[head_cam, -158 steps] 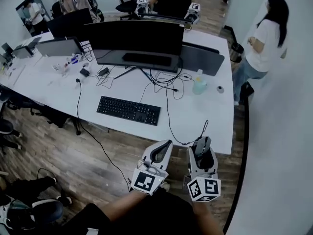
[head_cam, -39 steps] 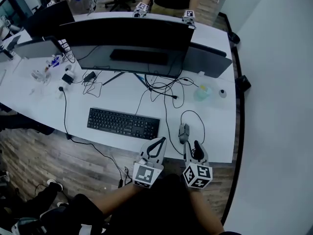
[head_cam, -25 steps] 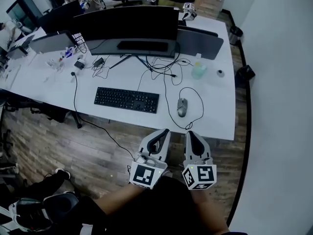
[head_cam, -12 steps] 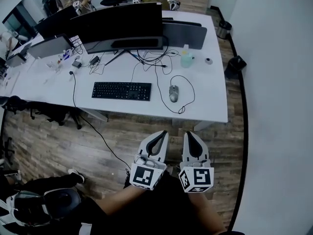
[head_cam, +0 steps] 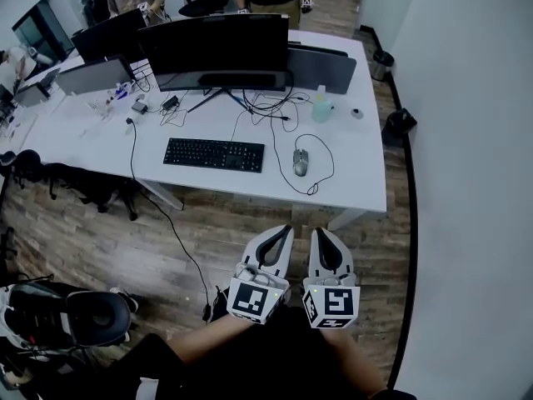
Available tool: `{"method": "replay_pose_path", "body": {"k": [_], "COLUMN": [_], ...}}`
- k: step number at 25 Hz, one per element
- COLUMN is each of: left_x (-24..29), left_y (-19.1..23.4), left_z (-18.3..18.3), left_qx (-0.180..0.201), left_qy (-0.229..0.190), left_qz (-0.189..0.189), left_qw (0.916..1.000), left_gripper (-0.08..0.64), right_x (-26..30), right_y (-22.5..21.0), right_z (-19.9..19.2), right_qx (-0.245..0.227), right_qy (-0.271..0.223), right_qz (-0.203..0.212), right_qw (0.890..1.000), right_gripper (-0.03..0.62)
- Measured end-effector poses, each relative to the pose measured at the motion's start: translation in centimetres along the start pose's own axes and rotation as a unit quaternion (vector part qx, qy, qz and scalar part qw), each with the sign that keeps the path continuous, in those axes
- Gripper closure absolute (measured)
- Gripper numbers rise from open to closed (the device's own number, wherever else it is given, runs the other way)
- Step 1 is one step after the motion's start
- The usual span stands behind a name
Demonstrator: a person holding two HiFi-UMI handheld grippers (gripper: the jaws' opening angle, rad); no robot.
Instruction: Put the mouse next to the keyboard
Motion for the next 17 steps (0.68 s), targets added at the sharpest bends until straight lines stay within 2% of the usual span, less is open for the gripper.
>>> {"method": "replay_pose_path", "body": {"k": [7, 11, 17], "left_x": [-0.9, -0.6, -0.7], "left_y": [-0.5, -1.7, -2.2], "left_z": [-0.8, -0.3, -0.8], "left_qx": [-0.004, -0.003, -0.008], "left_qy": [0.007, -0.004, 0.004], "left_qz": [-0.004, -0.014, -0.015], "left_qw": [1.0000, 0.9999, 0.9998], "left_gripper": [0.557, 0.557, 0.557], "right_x": [-0.8, -1.6, -2.0], "right_y": [0.7, 0.0, -0.5], "right_z": [-0.3, -0.4, -0.2], "right_qx": [-0.004, -0.005, -0.001], "right_qy": [-0.002, -0.006, -0.014], "right_qz": [0.007, -0.002, -0.011], "right_qw": [1.000, 1.000, 1.000], "right_gripper": [0.574, 0.574, 0.574]}}
Point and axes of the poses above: the fingertips, and each gripper's own axes: x forward along the fingers, y to its left, z out of its top, the point moved 2 cm from there along -x, backward along the fingers, and after that the axes turned 8 degrees about -z, right-handed, at the moved point
